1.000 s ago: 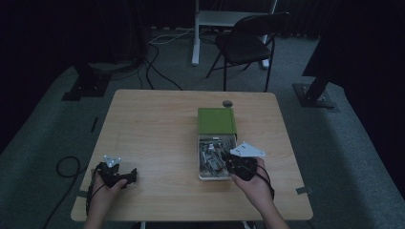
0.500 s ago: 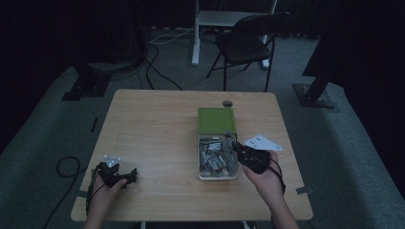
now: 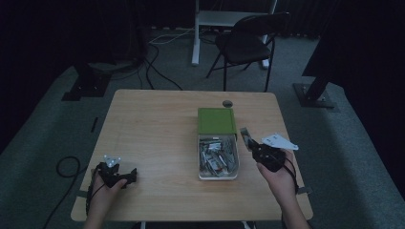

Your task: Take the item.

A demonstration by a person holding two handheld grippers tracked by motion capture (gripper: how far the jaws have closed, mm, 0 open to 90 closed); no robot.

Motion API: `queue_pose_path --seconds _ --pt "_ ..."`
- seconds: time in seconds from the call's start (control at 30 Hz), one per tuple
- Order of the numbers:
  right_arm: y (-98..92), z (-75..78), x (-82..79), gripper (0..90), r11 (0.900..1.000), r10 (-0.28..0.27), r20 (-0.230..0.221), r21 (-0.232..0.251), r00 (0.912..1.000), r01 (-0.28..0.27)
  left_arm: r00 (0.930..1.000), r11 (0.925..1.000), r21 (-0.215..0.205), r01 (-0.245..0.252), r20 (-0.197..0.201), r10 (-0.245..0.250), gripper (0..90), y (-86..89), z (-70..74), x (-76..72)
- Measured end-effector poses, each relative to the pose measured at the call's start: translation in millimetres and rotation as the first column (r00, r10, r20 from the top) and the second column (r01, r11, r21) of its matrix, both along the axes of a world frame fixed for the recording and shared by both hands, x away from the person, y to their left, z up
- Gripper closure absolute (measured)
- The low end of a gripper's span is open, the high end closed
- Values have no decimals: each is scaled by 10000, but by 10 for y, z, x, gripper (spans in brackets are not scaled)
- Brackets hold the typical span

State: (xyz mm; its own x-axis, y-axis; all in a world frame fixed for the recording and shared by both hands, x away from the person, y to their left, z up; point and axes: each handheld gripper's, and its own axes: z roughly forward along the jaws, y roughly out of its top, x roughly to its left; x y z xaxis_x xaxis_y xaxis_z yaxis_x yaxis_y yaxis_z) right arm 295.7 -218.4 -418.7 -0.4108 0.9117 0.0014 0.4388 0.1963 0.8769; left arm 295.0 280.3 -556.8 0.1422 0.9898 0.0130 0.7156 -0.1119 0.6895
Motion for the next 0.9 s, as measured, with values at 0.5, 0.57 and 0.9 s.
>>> queue_pose_path --seconds 0.5,0.57,0.9 --pt "-433 -251 1 880 9924 -1192 -368 -339 9922 1180 10000 10000 -2 -3 0 3 21 0 0 0" --pt "-485 -291 9 880 9905 -1323 -445 -444 9902 1303 10000 10000 -2 -4 0 4 21 0 0 0" --pt "-686 -492 49 880 9806 -1888 -817 -682 9786 1835 10000 10000 -1 -4 1 4 20 -1 0 0"
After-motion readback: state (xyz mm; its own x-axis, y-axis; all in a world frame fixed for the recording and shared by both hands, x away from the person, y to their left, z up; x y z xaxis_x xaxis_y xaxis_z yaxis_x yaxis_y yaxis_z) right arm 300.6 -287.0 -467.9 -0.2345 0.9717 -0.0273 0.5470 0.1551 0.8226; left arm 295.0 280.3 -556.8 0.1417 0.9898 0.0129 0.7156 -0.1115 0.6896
